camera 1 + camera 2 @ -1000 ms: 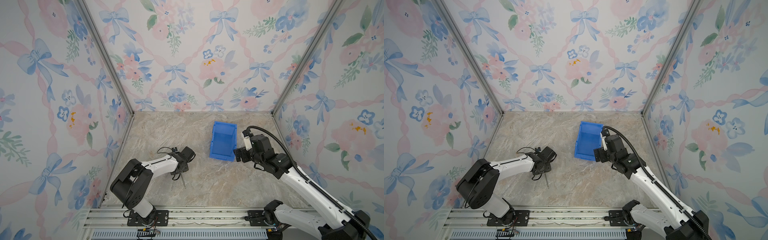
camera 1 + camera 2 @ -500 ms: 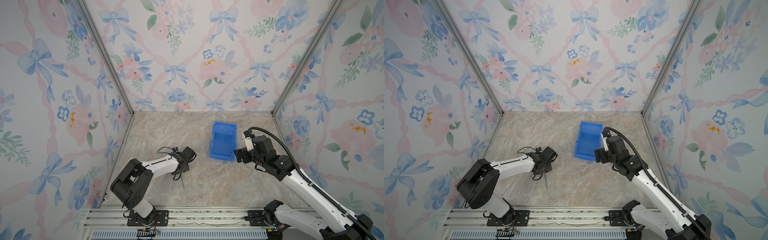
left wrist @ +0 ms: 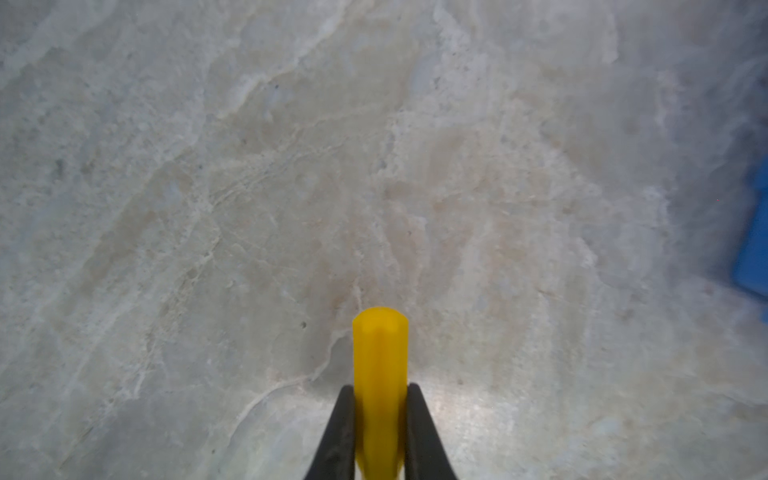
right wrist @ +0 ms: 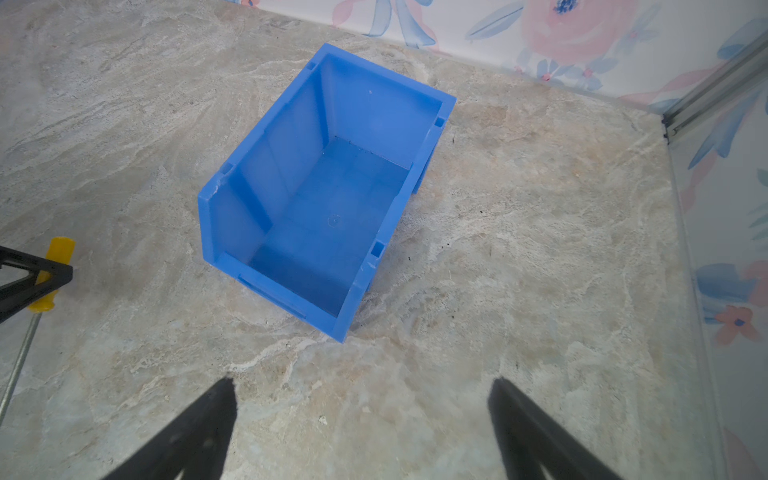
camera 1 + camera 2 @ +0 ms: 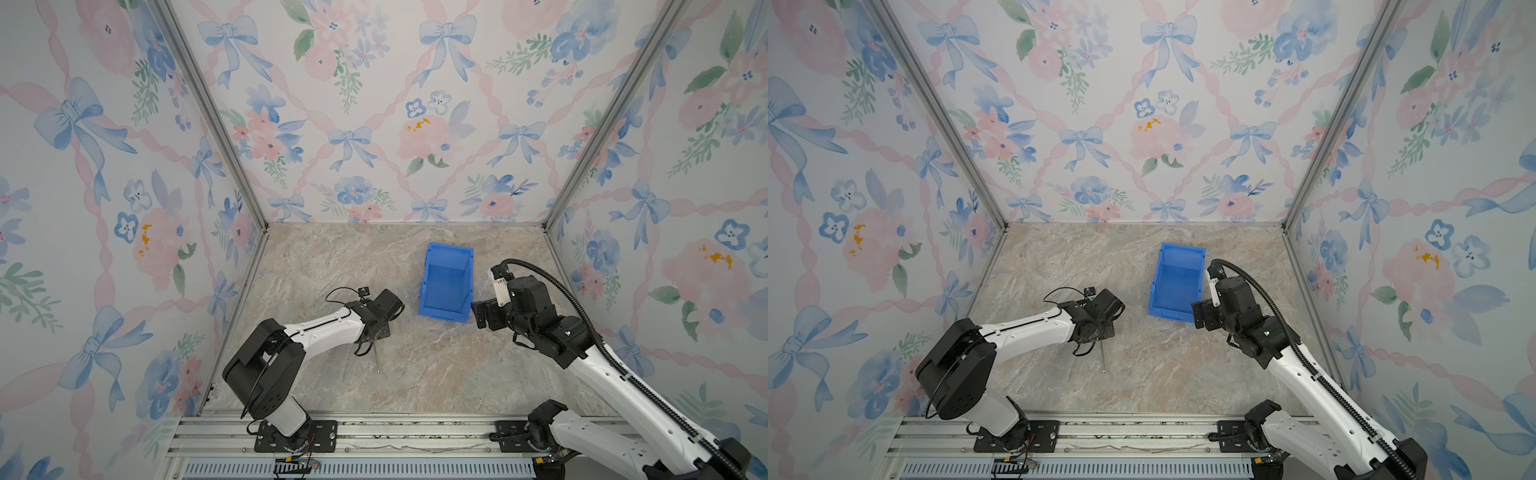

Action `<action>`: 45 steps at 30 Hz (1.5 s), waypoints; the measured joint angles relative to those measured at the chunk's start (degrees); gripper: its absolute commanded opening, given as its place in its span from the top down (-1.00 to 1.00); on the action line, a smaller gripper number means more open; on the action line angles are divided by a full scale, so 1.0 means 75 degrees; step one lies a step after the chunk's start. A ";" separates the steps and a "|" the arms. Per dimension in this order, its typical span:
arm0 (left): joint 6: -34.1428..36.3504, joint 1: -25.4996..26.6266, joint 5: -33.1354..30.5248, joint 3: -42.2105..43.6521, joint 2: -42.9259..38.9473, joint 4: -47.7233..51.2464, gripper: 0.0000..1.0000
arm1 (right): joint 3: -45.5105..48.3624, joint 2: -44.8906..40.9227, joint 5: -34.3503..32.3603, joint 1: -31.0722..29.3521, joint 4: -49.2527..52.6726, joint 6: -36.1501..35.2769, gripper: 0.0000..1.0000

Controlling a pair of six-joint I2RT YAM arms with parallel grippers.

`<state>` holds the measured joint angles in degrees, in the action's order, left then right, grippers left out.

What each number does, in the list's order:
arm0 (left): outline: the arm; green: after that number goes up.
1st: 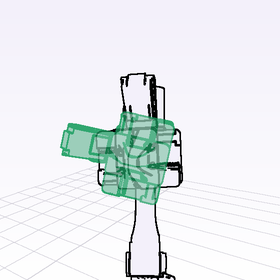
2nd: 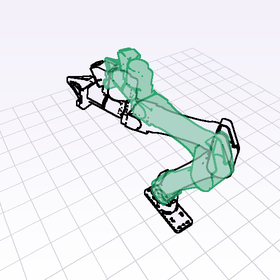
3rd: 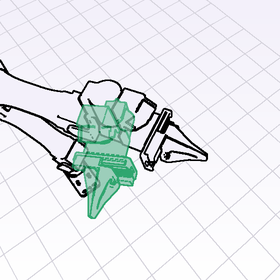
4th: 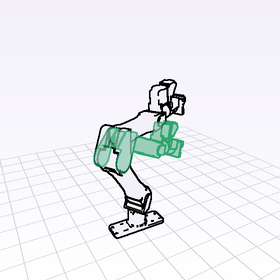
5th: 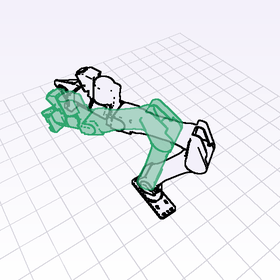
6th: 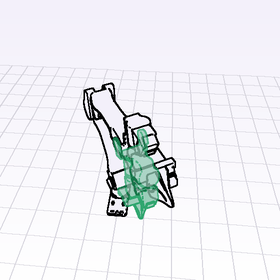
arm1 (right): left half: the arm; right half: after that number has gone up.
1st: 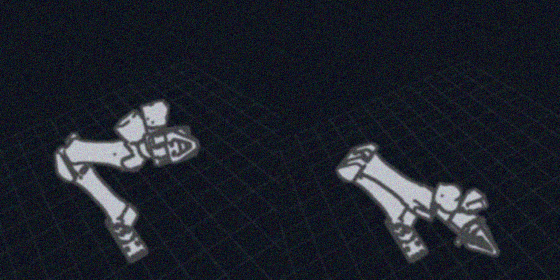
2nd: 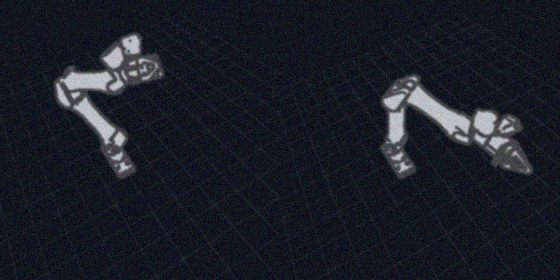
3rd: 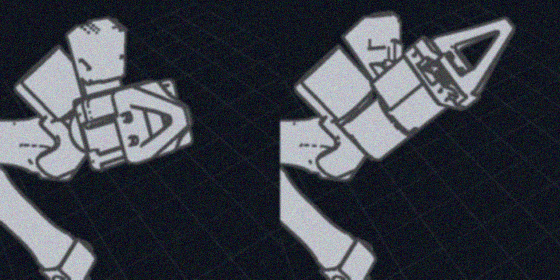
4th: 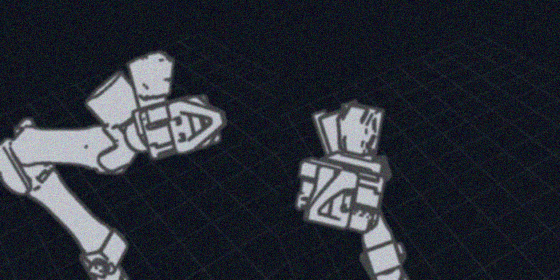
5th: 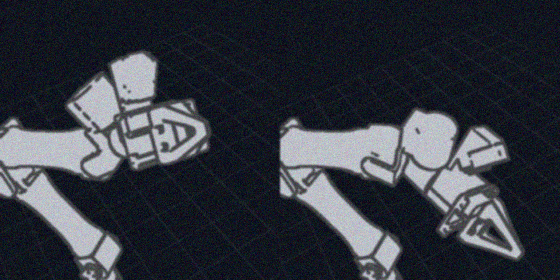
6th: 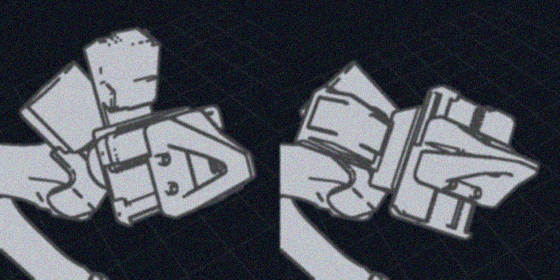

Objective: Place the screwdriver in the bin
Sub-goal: 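Lift the screwdriver with the left gripper and carry it over the blue bin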

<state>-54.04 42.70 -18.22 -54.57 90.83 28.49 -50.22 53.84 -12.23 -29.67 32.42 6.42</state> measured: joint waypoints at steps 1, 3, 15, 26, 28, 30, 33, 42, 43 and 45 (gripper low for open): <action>0.0038 0.0029 0.0006 -0.0163 0.0000 -0.0006 0.72 | 0.0035 -0.0050 -0.0006 0.0023 0.0003 0.0000 -0.94; 0.0152 0.0079 0.0012 -0.0478 0.0041 -0.0009 0.72 | 0.0085 -0.0154 -0.0003 0.0114 0.0015 0.0003 -0.93; 0.1288 0.0697 0.0300 -0.3483 0.1472 -0.0017 0.74 | 0.0332 -0.0831 0.0003 0.0962 0.0283 0.0064 -0.94; 0.1929 0.0970 0.0656 -0.5834 0.2961 -0.0012 0.75 | 0.0472 -0.1043 0.0029 0.1309 0.0533 0.0114 -0.94; 0.1988 0.0988 0.0705 -0.6207 0.3246 -0.0012 0.75 | 0.0472 -0.1035 0.0035 0.1341 0.0536 0.0114 -0.94; 0.2025 0.0991 0.0711 -0.6580 0.3552 -0.0009 0.75 | 0.0472 -0.1035 0.0032 0.1352 0.0536 0.0114 -0.94; 0.2095 0.0991 0.0714 -0.7195 0.4092 -0.0006 0.74 | 0.0472 -0.1035 0.0035 0.1352 0.0536 0.0114 -0.93; 0.2186 0.0863 0.0761 -0.8250 0.5217 0.0000 0.73 | 0.0472 -0.1032 0.0032 0.1364 0.0536 0.0114 -0.94; 0.2186 0.0819 0.0778 -0.8291 0.5275 -0.0006 0.73 | 0.0472 -0.1035 0.0035 0.1381 0.0539 0.0114 -0.94; 0.2189 0.0729 0.0810 -0.8320 0.5345 -0.0006 0.73 | 0.0472 -0.1032 0.0032 0.1422 0.0539 0.0114 -0.93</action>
<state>-37.63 48.16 -12.14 -116.97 130.91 28.45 -46.68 46.11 -11.99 -19.00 36.47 7.27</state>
